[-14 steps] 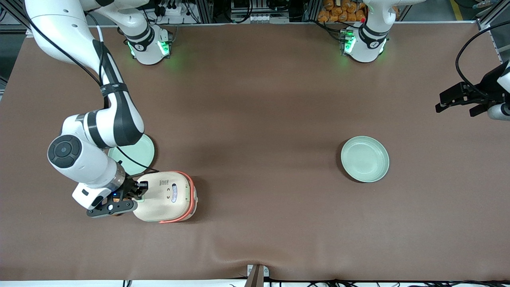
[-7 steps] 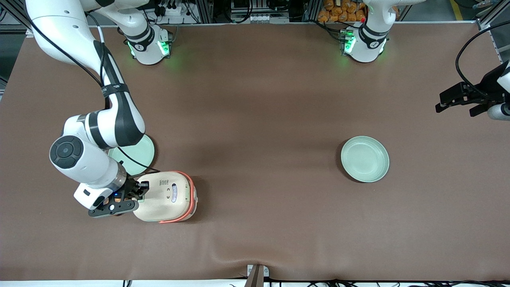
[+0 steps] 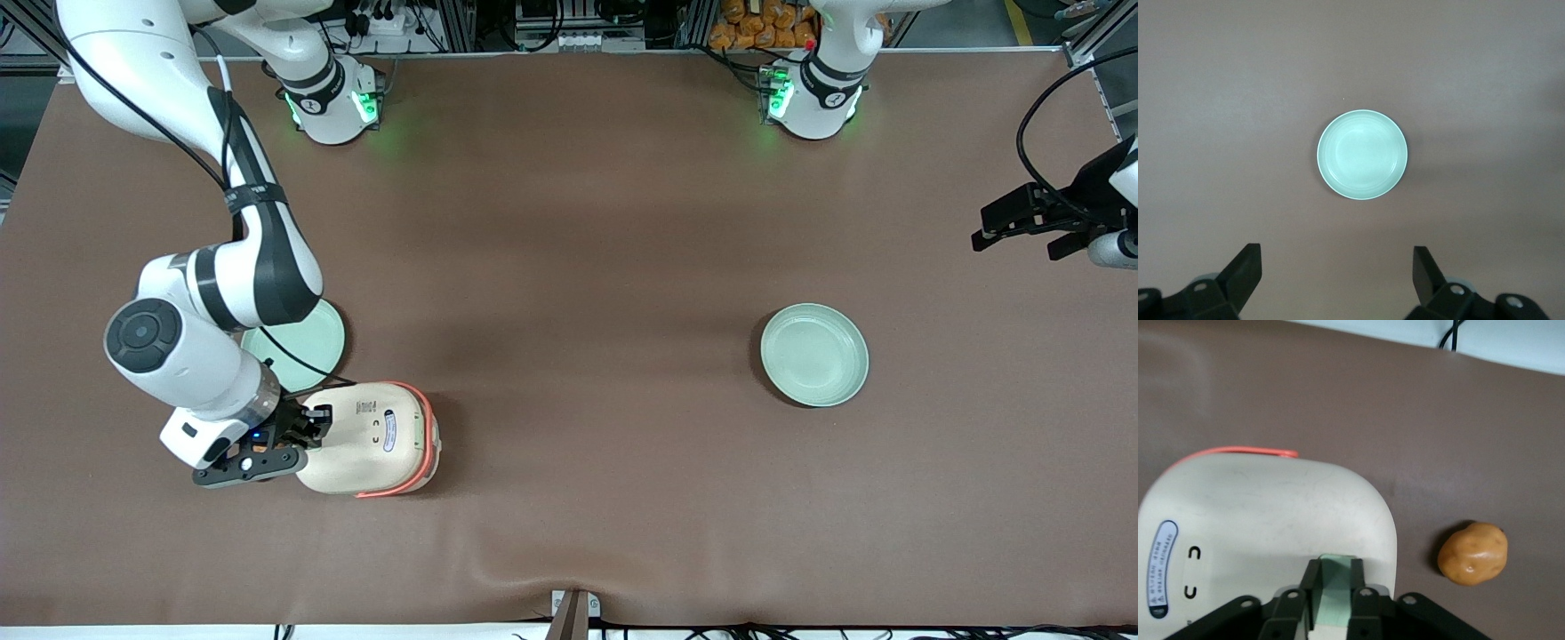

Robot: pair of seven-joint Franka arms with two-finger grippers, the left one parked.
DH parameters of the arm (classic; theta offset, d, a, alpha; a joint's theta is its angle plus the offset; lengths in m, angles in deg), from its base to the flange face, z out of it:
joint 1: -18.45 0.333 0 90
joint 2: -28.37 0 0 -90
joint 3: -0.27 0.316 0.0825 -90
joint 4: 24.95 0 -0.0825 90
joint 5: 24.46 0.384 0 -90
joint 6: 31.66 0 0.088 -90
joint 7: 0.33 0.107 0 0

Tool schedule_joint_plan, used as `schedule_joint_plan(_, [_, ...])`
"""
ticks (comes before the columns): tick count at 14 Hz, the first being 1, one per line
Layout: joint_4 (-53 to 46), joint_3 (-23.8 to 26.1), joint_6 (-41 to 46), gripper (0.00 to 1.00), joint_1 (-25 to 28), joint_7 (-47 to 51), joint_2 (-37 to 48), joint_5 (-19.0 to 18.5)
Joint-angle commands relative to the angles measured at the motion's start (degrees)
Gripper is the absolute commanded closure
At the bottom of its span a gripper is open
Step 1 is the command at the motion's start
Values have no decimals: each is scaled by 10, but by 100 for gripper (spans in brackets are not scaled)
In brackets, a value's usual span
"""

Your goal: Press rice cooker button with right arm

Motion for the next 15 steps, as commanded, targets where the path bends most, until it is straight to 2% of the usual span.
schedule_joint_plan(1, [-6, 5, 9, 0, 4, 2, 35, -1])
schedule_joint_plan(5, [-7, 11, 82, 0, 4, 2, 77, 11])
schedule_joint_plan(9, [-1, 14, 149, 0, 2, 4, 129, 91])
schedule_joint_plan(15, [9, 14, 294, 0, -44, 8, 229, 89])
